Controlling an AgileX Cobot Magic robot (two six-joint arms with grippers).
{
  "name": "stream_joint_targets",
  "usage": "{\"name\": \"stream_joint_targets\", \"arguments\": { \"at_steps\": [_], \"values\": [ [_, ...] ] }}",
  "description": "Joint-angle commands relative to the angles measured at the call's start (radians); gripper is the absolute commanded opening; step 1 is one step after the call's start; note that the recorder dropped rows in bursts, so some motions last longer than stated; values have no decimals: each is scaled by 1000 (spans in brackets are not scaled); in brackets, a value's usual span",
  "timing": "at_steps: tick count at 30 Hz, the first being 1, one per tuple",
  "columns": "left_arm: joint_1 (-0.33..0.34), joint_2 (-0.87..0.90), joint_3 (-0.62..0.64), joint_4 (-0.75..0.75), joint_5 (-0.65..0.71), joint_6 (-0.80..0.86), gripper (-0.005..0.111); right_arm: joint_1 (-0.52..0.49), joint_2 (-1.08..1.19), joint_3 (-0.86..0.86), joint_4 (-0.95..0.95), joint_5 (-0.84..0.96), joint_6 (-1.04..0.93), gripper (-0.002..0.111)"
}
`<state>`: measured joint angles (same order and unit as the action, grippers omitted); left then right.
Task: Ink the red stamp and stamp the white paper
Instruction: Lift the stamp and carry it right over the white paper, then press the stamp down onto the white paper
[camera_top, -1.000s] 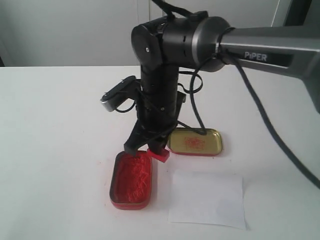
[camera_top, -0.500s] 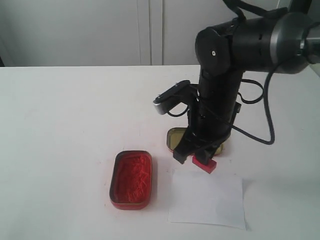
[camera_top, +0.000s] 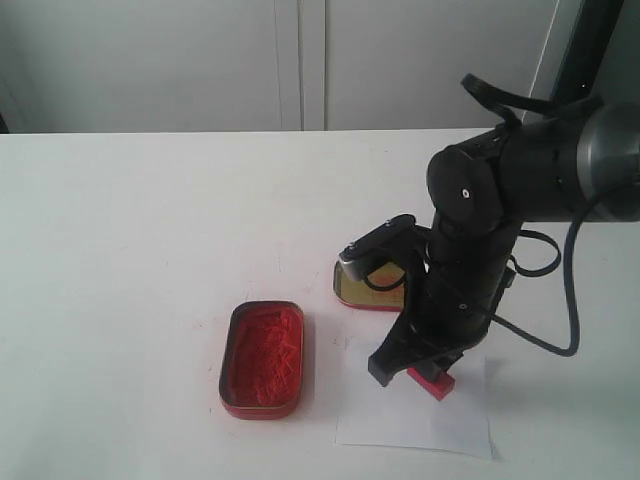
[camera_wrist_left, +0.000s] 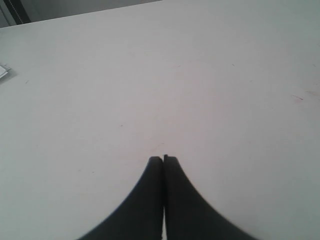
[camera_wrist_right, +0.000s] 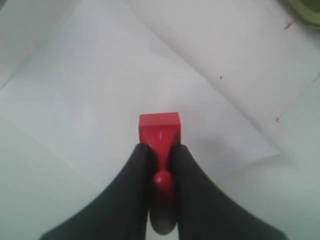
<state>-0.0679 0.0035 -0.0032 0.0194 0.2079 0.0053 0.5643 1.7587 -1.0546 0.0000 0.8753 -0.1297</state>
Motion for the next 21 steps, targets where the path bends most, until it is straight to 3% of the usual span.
{"name": "stream_joint_targets", "arguments": {
  "at_steps": [1,21],
  "values": [
    [0,-3,3,-3,1,3,0,-8,-12,33,0,-44,24,0],
    [0,-3,3,-3,1,3,0,53,-12,47,-9,-119,58,0]
  ]
}}
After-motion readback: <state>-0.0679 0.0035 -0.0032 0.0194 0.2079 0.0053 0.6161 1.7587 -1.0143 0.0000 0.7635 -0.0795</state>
